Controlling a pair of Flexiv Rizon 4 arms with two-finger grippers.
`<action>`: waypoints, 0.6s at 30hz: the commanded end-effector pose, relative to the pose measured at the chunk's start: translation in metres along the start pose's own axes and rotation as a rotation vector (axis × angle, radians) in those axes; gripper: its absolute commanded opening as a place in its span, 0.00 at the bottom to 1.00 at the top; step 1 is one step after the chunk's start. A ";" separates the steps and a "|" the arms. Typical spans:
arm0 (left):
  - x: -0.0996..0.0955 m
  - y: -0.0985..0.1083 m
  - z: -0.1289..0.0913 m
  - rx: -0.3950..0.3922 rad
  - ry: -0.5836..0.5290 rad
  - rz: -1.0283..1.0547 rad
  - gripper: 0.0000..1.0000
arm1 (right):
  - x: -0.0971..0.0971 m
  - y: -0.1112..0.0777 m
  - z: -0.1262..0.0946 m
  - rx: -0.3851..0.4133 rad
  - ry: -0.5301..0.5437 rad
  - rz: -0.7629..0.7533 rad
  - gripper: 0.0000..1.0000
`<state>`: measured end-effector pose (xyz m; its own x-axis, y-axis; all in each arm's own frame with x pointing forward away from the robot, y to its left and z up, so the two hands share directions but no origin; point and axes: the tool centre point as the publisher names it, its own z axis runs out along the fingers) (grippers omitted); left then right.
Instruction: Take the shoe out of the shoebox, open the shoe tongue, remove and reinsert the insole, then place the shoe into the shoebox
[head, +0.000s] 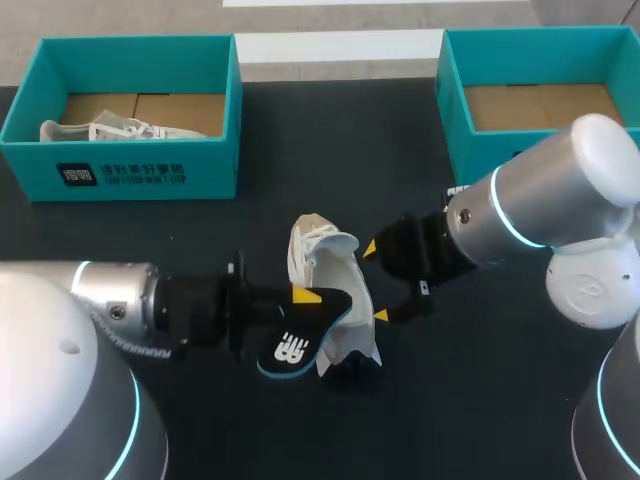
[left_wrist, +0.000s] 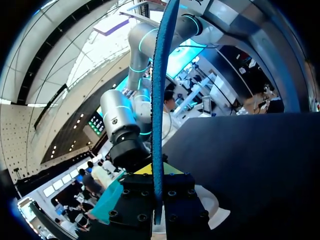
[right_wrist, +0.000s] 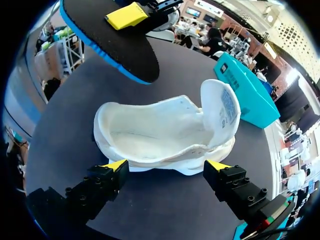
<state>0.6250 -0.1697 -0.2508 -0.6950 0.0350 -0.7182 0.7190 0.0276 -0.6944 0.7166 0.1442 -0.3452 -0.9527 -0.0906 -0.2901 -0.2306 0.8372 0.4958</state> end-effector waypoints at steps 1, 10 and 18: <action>-0.003 0.005 0.006 0.000 0.003 0.003 0.00 | 0.002 0.001 -0.004 0.008 0.006 0.002 1.00; 0.004 0.018 0.021 0.019 0.024 -0.019 0.00 | 0.002 0.001 -0.004 0.008 0.006 0.002 1.00; 0.012 0.031 0.034 0.007 0.042 -0.027 0.00 | 0.002 0.001 -0.004 0.008 0.006 0.002 1.00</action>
<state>0.6348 -0.1905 -0.2749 -0.7131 0.0757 -0.6969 0.7001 0.0249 -0.7137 0.7145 0.1426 -0.3416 -0.9546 -0.0931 -0.2830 -0.2274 0.8416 0.4900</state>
